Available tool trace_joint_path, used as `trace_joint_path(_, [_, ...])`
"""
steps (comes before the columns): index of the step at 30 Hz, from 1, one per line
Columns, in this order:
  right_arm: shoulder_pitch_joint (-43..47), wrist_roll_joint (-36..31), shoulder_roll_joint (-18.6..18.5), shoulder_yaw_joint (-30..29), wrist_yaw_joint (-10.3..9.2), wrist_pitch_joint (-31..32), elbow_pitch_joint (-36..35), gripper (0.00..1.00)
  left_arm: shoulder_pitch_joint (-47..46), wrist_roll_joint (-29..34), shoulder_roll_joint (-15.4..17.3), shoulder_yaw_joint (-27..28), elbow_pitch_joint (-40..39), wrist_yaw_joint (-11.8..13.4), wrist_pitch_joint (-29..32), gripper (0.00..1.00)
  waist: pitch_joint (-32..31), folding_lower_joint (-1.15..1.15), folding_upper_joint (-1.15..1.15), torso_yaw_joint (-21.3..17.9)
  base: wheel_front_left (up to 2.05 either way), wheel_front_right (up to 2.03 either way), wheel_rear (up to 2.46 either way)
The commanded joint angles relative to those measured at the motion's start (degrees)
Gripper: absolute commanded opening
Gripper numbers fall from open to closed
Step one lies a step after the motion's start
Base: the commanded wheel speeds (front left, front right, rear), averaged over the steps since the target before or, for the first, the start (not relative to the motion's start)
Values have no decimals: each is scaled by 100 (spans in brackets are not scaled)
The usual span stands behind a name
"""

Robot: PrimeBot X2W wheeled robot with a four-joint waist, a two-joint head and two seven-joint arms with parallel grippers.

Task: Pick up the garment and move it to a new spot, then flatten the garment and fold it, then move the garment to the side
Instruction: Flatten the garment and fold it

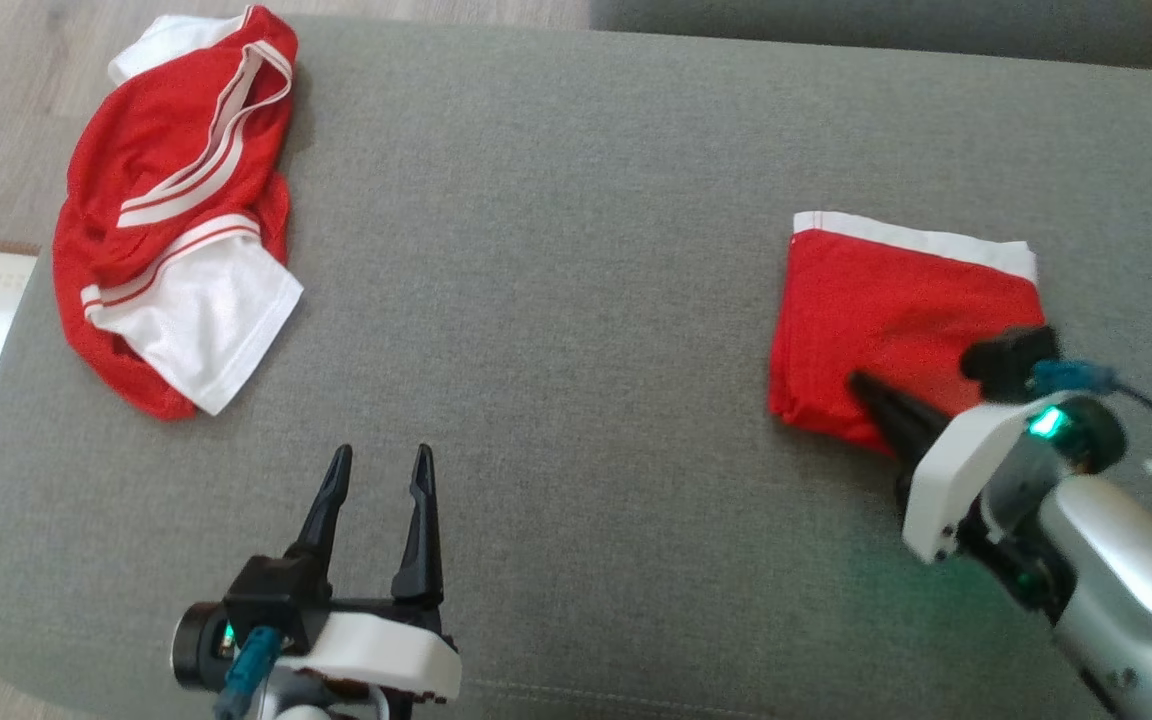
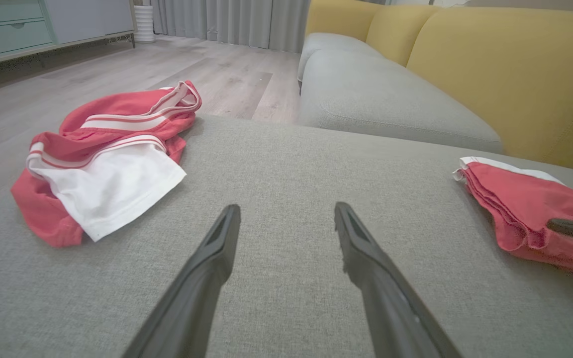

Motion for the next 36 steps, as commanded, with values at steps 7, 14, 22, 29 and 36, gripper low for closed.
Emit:
trace_joint_path(7, [179, 536, -198, 688, 40, 95, -529, 0, 10, -31, -33, 261, -171, 40, -70, 100, -350, 0, 0, -233, 0, 0, 0])
trace_joint_path(14, [708, 349, -267, -233, 40, -1012, -776, 22, 318, 28, -26, 557, -154, -22, -70, 100, -871, 0, 0, -475, 0, 0, 0])
trace_joint_path(22, [1727, -552, -62, -1810, 40, -1757, -1190, 100, 689, 127, 65, 789, -119, -143, -70, 100, -1149, 0, 0, -671, 0, 0, 0])
trace_joint_path(29, [2797, -1438, 682, -2994, 40, -1827, -1642, 100, 882, 159, 79, 918, -52, -261, -70, 100, -1276, 0, 0, -749, 0, 0, 0])
trace_joint_path(36, [3268, -2085, 1360, -3551, 40, -1958, -1658, 100, 926, 173, 56, 961, 25, -335, -70, 100, -1309, 0, 0, -787, 0, 0, 0])
